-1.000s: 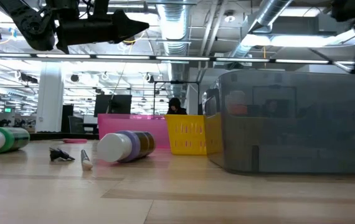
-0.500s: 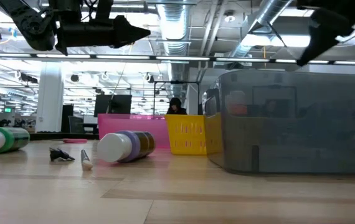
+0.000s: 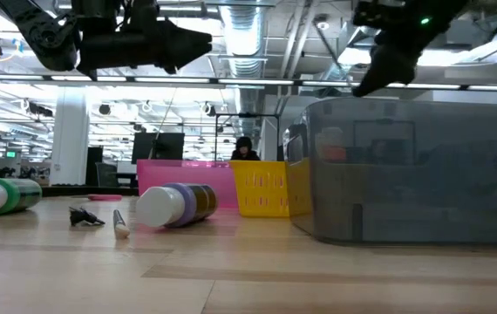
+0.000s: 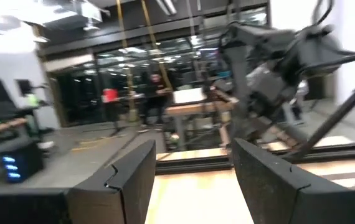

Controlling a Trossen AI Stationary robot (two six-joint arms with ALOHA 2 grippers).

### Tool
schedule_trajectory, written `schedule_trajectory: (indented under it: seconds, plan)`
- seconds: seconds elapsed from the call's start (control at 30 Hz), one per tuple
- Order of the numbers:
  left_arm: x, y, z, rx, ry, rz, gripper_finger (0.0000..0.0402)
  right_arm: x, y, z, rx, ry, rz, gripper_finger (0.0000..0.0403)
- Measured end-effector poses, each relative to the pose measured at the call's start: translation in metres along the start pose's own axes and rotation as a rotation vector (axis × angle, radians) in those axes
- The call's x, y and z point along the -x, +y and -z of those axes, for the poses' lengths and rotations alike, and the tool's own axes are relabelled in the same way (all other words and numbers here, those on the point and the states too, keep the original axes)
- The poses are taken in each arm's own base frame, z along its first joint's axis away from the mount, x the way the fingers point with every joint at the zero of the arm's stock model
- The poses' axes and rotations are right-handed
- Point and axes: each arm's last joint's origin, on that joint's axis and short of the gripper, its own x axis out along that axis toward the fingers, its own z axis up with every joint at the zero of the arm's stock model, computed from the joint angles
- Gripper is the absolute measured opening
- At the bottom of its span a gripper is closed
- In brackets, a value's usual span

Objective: Pick & Place Paint Supplies
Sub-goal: Put the top right eyeshadow brush into the red bin

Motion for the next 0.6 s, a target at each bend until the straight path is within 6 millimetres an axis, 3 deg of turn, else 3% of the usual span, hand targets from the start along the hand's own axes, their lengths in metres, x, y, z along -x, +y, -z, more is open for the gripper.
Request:
schedule_trajectory:
  seconds: [0.27,0.6]
  plan:
    - [-0.003,-0.013,0.002,0.122,0.024,0.102,0.0204,-0.027,0.010,-0.027,0.097,-0.112,0.019,0.0000]
    - [-0.015,-0.036,0.016,0.102,0.038,0.124,0.0204,-0.037,0.011,-0.056,0.110,-0.344,-0.123,0.0000]
